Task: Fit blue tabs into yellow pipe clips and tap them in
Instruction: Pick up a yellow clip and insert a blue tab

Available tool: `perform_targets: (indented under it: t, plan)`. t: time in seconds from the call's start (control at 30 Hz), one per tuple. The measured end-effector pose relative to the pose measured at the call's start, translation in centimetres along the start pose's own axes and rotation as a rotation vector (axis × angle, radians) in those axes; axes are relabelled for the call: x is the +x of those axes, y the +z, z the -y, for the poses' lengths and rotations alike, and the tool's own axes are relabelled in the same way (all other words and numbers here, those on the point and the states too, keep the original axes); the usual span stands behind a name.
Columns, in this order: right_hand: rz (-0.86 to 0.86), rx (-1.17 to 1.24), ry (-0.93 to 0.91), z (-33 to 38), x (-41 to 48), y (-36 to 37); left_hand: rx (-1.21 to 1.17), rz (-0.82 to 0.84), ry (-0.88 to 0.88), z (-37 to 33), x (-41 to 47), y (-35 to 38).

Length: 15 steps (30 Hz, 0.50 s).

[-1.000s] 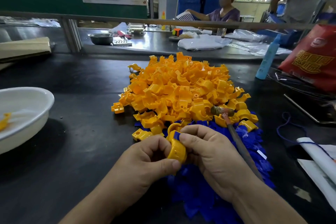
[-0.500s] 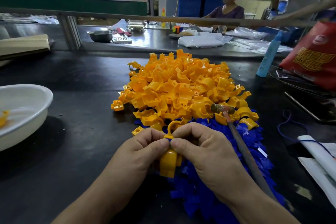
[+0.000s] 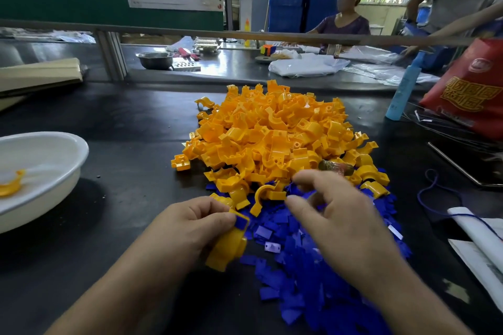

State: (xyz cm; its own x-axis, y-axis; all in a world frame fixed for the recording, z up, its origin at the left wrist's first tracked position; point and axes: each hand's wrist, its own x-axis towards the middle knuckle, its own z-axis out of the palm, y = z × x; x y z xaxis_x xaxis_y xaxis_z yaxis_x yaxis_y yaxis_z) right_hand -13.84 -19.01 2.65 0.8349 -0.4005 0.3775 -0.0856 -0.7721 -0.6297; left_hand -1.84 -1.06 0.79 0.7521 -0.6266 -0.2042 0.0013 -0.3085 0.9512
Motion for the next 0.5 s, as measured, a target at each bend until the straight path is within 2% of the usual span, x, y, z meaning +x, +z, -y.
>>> perform_targets:
  t: [0.13,0.23,0.37,0.5]
  plan:
    - [-0.076,-0.473,0.069,-1.9,0.1,-3.4,0.495,-0.1,-0.057,0.2,-0.3,-1.7]
    - [0.035,-0.741,0.217,-3.8,-1.2,-4.6,0.671,-0.1,-0.067,0.4,-0.7,-1.5]
    - [0.191,-0.756,0.354,-5.5,-2.8,-4.4,0.831,-0.183,-0.059,1.2,-0.9,-1.4]
    - [0.156,-0.73,0.327,-5.7,-3.3,-3.8,1.006,-0.218,-0.059,2.0,-1.4,-1.2]
